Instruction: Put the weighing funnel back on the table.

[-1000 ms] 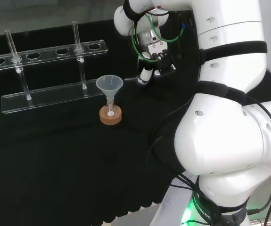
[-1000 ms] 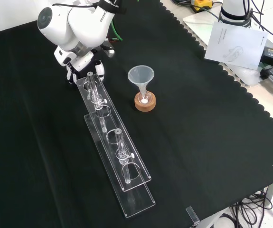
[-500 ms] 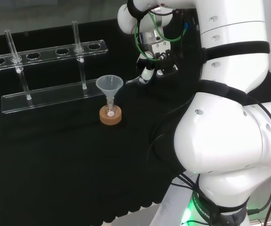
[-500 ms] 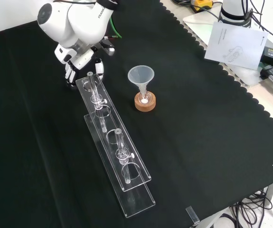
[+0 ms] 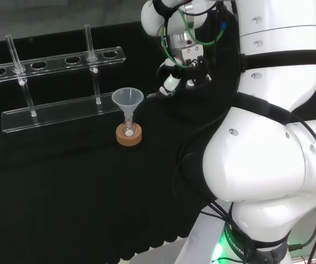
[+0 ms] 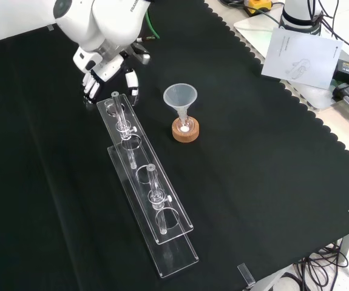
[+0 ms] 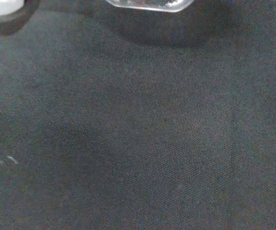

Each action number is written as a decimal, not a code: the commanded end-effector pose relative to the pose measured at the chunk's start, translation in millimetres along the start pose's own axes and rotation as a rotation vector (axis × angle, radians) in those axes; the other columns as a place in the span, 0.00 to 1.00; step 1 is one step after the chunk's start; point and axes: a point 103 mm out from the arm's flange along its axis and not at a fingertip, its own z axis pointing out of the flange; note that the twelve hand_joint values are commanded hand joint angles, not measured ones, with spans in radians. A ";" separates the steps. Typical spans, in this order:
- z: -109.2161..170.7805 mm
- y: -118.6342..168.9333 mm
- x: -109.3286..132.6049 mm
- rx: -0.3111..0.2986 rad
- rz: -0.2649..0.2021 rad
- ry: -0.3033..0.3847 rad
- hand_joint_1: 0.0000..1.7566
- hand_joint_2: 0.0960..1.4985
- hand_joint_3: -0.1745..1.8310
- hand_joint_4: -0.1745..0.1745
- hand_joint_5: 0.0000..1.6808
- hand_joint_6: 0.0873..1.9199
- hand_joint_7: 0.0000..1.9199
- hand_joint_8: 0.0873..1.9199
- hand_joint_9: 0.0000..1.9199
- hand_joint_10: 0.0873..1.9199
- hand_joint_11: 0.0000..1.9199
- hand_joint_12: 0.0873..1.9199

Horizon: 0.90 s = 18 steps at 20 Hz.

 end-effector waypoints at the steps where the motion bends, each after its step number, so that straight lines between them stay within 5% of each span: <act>1: -26.6 -31.2 2.7 -0.060 0.006 0.005 0.36 0.36 0.23 0.50 0.19 0.00 0.09 0.30 0.24 0.29 0.19 0.68; 18: -79.8 -119.5 32.1 -0.146 0.089 -0.064 0.36 0.38 0.23 0.48 0.20 0.00 0.11 0.30 0.25 0.29 0.19 0.68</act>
